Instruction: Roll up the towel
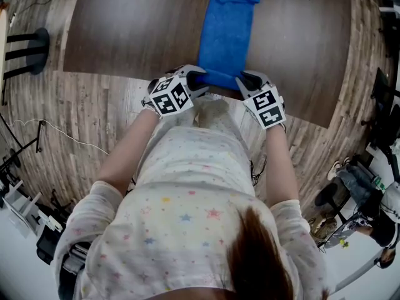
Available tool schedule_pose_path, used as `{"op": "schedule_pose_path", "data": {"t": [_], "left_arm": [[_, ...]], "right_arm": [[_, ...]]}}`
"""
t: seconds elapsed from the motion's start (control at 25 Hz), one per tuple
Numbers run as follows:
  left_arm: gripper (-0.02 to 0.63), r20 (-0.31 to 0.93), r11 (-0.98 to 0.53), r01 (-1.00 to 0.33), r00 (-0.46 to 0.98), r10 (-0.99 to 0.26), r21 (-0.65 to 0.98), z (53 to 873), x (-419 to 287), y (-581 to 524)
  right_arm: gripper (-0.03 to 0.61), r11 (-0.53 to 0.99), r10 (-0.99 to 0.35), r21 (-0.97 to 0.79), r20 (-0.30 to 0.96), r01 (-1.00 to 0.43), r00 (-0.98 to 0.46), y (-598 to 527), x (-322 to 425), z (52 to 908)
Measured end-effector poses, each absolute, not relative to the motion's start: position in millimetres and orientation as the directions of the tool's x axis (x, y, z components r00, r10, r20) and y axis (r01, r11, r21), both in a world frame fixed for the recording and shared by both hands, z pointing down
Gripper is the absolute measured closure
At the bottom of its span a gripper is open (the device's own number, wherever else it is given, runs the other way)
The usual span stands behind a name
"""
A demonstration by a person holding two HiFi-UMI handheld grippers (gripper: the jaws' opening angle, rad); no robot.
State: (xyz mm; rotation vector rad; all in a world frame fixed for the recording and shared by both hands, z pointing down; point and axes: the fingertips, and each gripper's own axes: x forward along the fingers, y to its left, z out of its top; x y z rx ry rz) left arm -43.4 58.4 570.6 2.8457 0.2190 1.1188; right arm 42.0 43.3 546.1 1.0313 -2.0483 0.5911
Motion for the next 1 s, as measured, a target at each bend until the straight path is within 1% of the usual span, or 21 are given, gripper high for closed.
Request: {"op": "schedule_pose_path", "data": {"t": [0.08,0.2,0.36,0.56,0.64,0.72,0.84,0.92,1.0], "left_arm": [[0.486,0.673,-0.987,0.106,0.722,0.158,0.118,573,-46,58],[0.486,0.681,-0.989,0.104,0.717,0.150,0.108,577,-49,57],[0.486,0.686,-0.990,0.102,0.714,0.140,0.095,575,-48,57],[0.477,0.707,-0.991,0.110,0.695,0.131,0.075,578,-45,59],[0.479,0.714,-0.993,0.100,0.691,0.112,0.059,579,-44,56],[0.499,0.717,-0.995,0.087,0.690,0.098,0.052,579,-45,54],[0.530,0.716,-0.995,0.075,0.691,0.100,0.067,576,-45,55],[0.552,0.714,-0.993,0.073,0.690,0.121,0.098,575,-44,61],[0.561,0.713,-0.988,0.078,0.685,0.150,0.134,573,-43,71]], "right_arm": [[0.507,0.584,-0.479,-0.097,0.761,-0.806,-0.438,49,34,534],[0.481,0.650,-0.443,-0.109,0.749,-0.752,-0.492,65,17,529],[0.444,0.718,-0.404,-0.018,0.803,-0.696,-0.437,85,17,553],[0.442,0.697,-0.433,0.013,0.804,-0.716,-0.407,80,27,571],[0.453,0.715,-0.438,0.057,0.813,-0.696,-0.383,76,27,573],[0.485,0.736,-0.434,0.080,0.818,-0.673,-0.378,75,26,573],[0.515,0.751,-0.419,0.065,0.817,-0.657,-0.398,74,27,571],[0.521,0.768,-0.394,0.045,0.820,-0.639,-0.415,79,30,570],[0.523,0.794,-0.353,0.019,0.828,-0.607,-0.436,88,31,570]]}}
